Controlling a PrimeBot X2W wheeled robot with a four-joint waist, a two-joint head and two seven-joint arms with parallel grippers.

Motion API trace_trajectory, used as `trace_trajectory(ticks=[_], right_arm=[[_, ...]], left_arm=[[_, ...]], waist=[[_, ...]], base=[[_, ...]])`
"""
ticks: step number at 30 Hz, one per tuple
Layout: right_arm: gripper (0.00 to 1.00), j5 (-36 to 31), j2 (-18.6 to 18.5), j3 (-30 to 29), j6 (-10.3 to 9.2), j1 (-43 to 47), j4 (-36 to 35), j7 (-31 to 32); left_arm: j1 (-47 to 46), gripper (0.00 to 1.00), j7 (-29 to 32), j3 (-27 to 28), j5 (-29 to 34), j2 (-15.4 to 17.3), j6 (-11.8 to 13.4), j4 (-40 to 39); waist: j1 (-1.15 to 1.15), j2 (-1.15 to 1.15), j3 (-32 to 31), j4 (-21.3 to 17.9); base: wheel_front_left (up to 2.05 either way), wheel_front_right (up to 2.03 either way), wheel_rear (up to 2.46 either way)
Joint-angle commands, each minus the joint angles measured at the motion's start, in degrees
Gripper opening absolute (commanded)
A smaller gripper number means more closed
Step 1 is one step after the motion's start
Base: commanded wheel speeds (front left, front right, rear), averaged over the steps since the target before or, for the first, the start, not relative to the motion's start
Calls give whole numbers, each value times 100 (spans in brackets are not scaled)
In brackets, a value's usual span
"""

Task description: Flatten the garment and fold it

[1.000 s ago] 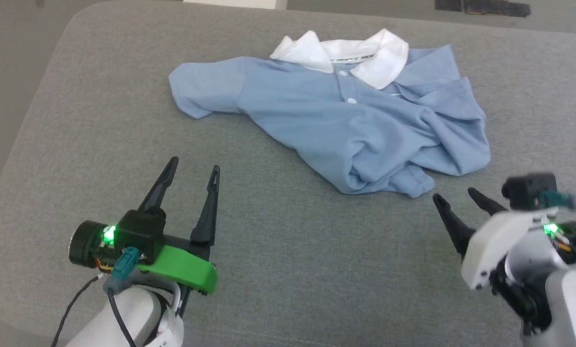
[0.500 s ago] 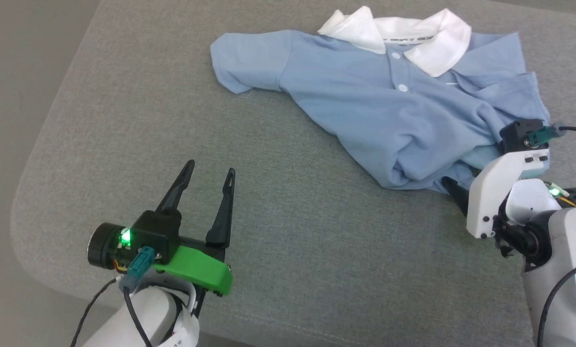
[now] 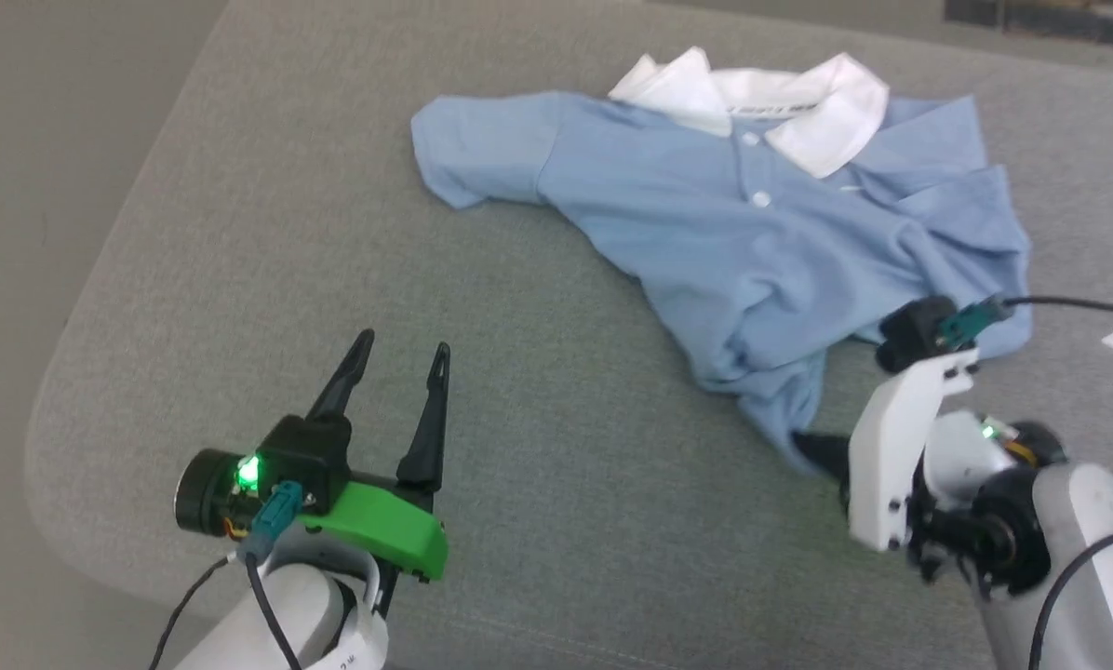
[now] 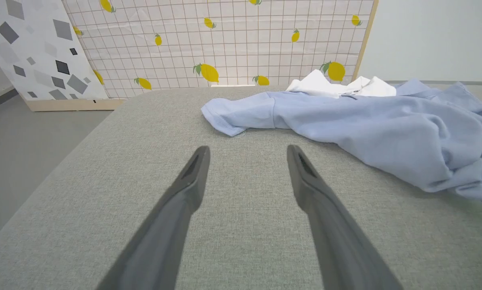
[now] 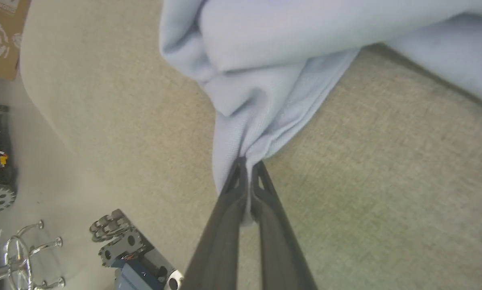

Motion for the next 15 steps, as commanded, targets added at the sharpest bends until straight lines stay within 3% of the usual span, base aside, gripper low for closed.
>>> trace_trajectory(ticks=[1,7,15], right_arm=[[0,274,-12,97,-6,204,-298,231],[0,1045,316,530,-6,913,-1522,1029],[0,1328,727,1003,-6,1446,-2208,1181]], left_arm=[[105,100,-38,-1,-36,-11,-22,36],[207,100,-20,-14,-112,-14,-12,120],[440,100,-7,35,-210,113,51,131]], waist=[[0,0,-353,-248],[0,0,-676,-278],[0,0,-846,-197]], base=[[0,0,0],[0,0,0],[0,0,0]])
